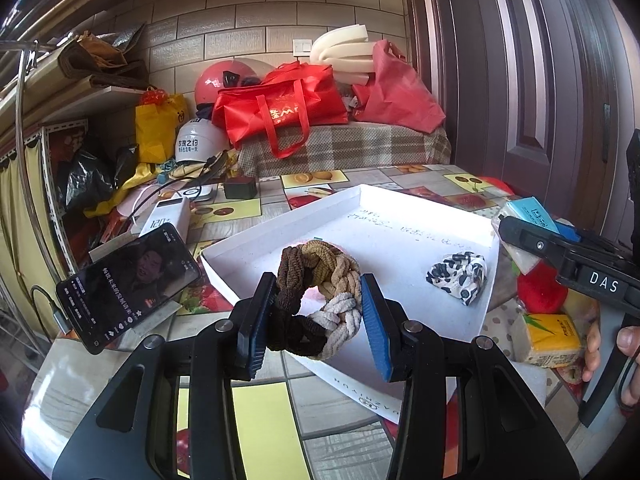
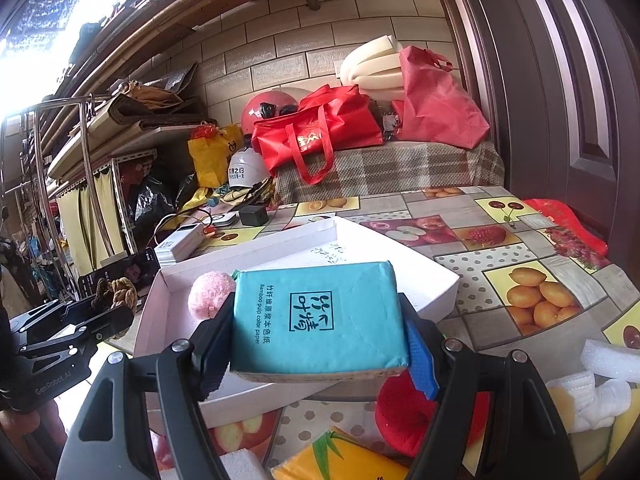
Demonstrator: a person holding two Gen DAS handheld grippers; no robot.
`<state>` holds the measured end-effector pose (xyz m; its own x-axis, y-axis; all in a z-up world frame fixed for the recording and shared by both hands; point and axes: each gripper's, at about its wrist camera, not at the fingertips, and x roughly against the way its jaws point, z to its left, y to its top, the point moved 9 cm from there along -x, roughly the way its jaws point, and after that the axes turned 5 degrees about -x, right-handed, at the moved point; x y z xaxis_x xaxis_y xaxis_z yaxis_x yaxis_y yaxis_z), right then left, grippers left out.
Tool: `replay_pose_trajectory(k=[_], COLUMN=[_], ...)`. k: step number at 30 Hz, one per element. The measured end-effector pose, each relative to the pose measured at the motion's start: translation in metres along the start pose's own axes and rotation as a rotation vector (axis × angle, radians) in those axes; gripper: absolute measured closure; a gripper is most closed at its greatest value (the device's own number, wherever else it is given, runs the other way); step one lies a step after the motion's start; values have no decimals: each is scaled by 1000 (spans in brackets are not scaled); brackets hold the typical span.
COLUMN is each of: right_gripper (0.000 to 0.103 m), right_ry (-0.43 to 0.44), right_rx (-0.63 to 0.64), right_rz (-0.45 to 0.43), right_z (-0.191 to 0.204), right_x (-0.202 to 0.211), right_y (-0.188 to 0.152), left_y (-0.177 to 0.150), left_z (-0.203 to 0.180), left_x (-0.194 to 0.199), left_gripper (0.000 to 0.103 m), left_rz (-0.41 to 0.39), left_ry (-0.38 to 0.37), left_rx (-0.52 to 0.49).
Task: Organize soft objects
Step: 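Carry the hair ties with the left gripper while the right carries the tissue pack toward the tray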
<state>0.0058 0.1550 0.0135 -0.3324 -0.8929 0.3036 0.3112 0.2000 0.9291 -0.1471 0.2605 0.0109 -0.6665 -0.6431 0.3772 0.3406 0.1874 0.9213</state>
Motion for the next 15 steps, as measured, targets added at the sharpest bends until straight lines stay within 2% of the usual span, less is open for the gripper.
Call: replay_pose_trajectory(k=[4, 10, 15], right_gripper=[30, 30, 30], right_ry=[3, 30, 45], right_rx=[16, 60, 76], right_rz=[-2, 20, 49], right_z=[7, 24, 30], right_x=[-8, -24, -33], right_y=[3, 3, 2], left_y=[12, 23, 23], left_z=[1, -7, -16], left_x=[-15, -48, -60], left_gripper=[61, 61, 61], left_rz=[-29, 9, 39], left_ry=[11, -25, -56], left_rx=[-11, -33, -55])
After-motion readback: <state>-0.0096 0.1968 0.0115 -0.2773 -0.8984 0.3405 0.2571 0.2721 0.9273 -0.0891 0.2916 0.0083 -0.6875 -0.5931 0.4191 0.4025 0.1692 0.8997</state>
